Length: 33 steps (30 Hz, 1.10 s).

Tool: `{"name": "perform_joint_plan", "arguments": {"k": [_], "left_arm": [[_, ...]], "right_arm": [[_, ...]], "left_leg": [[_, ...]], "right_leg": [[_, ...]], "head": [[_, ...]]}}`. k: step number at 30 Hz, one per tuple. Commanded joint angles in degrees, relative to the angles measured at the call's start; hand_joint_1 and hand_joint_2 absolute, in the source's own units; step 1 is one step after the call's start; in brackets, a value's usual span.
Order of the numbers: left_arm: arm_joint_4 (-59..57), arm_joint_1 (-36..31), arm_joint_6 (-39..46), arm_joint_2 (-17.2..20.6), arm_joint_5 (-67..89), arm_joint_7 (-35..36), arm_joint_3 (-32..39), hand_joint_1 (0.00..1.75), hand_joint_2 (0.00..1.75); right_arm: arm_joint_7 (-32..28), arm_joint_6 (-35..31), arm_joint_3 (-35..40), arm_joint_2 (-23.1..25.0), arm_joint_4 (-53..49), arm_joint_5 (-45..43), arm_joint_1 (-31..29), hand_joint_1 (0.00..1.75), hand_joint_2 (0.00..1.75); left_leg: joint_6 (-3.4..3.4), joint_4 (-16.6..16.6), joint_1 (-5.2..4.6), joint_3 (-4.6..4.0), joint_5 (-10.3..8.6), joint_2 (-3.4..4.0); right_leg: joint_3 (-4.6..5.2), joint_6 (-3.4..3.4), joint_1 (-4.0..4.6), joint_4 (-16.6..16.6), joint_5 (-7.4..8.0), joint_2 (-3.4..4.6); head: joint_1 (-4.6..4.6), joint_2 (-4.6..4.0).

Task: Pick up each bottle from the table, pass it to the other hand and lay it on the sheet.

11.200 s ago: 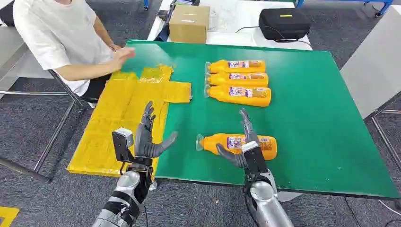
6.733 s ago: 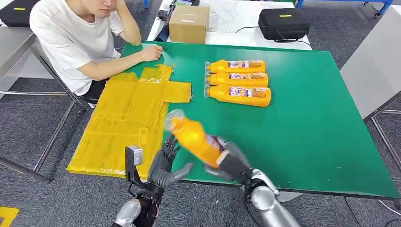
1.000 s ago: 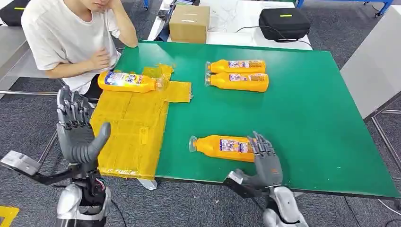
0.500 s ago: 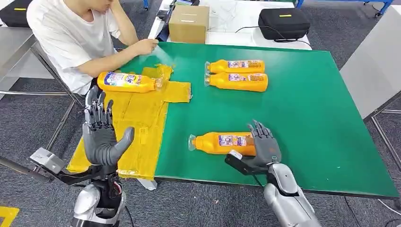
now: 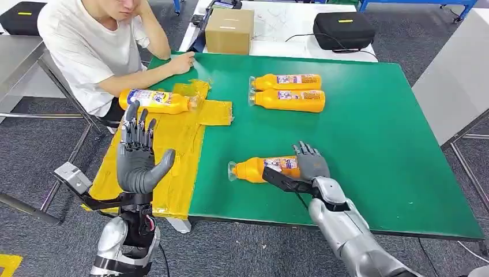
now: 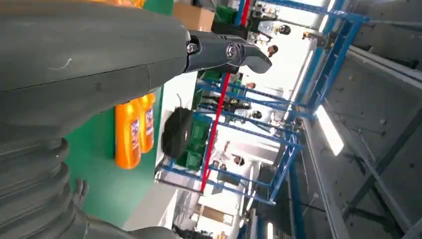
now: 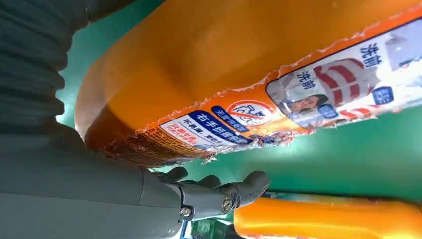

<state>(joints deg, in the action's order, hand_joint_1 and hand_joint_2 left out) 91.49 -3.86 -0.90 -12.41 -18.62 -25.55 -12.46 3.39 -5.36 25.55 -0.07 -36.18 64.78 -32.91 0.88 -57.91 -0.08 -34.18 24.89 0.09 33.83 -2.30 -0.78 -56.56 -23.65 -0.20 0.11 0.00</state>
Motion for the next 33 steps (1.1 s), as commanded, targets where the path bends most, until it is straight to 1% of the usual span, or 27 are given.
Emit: {"name": "perform_joint_plan", "arguments": {"k": [1, 4, 9, 10, 11, 12, 14, 21, 24, 33], "left_arm": [[-6.4, -4.2, -0.4, 0.3, 0.1, 0.5, 0.5, 0.0, 1.75], [-7.6, -5.2, -0.1, 0.4, 1.0, 0.8, 0.7, 0.0, 1.75], [-8.6, -5.3, 0.2, 0.3, 1.0, 1.6, 0.6, 0.0, 1.75], [-9.0, -5.2, -0.6, 0.0, -0.9, 3.2, 0.8, 0.0, 1.75], [-8.3, -4.9, -0.2, 0.4, 0.0, 2.5, 0.4, 0.0, 1.75], [-8.3, -4.9, -0.2, 0.4, 0.0, 2.5, 0.4, 0.0, 1.75], [-7.8, -4.7, 0.3, 0.6, 0.7, 1.9, -0.8, 0.0, 1.75], [-7.8, -4.7, 0.3, 0.6, 0.7, 1.9, -0.8, 0.0, 1.75], [-7.8, -4.7, 0.3, 0.6, 0.7, 1.9, -0.8, 0.0, 1.75], [-7.8, -4.7, 0.3, 0.6, 0.7, 1.9, -0.8, 0.0, 1.75]], "right_arm": [[3.1, 7.9, 6.0, 0.5, 12.4, 0.4, -6.0, 1.75, 1.75], [4.9, 10.8, 7.4, 0.1, 13.1, 0.9, -6.6, 1.75, 1.75], [4.4, 11.0, 6.6, 0.1, 13.0, -1.0, -5.4, 1.75, 1.75], [3.6, 11.0, 5.3, 0.3, 12.8, -2.7, -5.1, 1.75, 1.75], [-0.4, 11.6, 3.4, 0.7, 12.0, -6.5, -4.3, 1.75, 1.75], [-0.4, 11.6, 3.4, 0.7, 12.0, -6.5, -4.3, 1.75, 1.75], [-4.4, 11.9, 2.8, 0.9, 10.6, -10.4, -3.8, 1.75, 1.75], [-4.4, 11.9, 3.0, 1.1, 10.5, -10.3, -3.9, 1.75, 1.75], [-4.4, 11.9, 3.0, 1.1, 10.5, -10.3, -3.9, 1.75, 1.75], [-4.4, 11.9, 3.0, 1.1, 10.5, -10.3, -3.9, 1.75, 1.75]], "left_leg": [[-0.03, 0.0, 0.01, 0.03, -0.08, -0.06], [-0.01, 0.0, 0.03, 0.09, -0.11, -0.07], [0.06, 0.1, 0.07, 0.19, -0.25, -0.37], [0.08, 0.1, 0.05, 0.2, -0.24, -0.33], [0.07, 0.1, 0.06, 0.18, -0.23, -0.3], [0.08, 0.1, 0.03, 0.19, -0.22, -0.29], [0.07, 0.1, 0.04, 0.2, -0.22, -0.32], [0.03, 0.1, 0.05, 0.25, -0.16, -0.05], [-0.01, 0.1, 0.08, 0.25, -0.2, -0.19], [-0.01, 0.1, 0.1, 0.25, -0.2, -0.19]], "right_leg": [[-0.07, 0.06, 0.01, 0.0, 0.06, -0.04], [-0.11, 0.16, 0.03, 0.1, 0.19, -0.05], [-0.3, 0.13, 0.08, 0.2, 0.18, -0.27], [-0.32, 0.12, 0.05, 0.2, 0.19, -0.21], [-0.3, 0.13, 0.07, 0.2, 0.19, -0.18], [-0.31, 0.1, 0.04, 0.1, 0.18, -0.17], [-0.33, 0.11, 0.05, 0.1, 0.17, -0.21], [-0.28, 0.12, 0.06, 0.1, 0.2, 0.07], [-0.27, 0.15, 0.1, 0.1, 0.21, -0.07], [-0.28, 0.15, 0.13, 0.2, 0.22, -0.07]], "head": [[0.0, 0.0], [0.0, 0.0], [0.0, 0.0], [-0.02, 0.0], [0.0, 0.0], [-0.02, 0.0], [-0.02, 0.0], [0.0, 0.0], [0.0, 0.0], [0.0, 0.0]]}}
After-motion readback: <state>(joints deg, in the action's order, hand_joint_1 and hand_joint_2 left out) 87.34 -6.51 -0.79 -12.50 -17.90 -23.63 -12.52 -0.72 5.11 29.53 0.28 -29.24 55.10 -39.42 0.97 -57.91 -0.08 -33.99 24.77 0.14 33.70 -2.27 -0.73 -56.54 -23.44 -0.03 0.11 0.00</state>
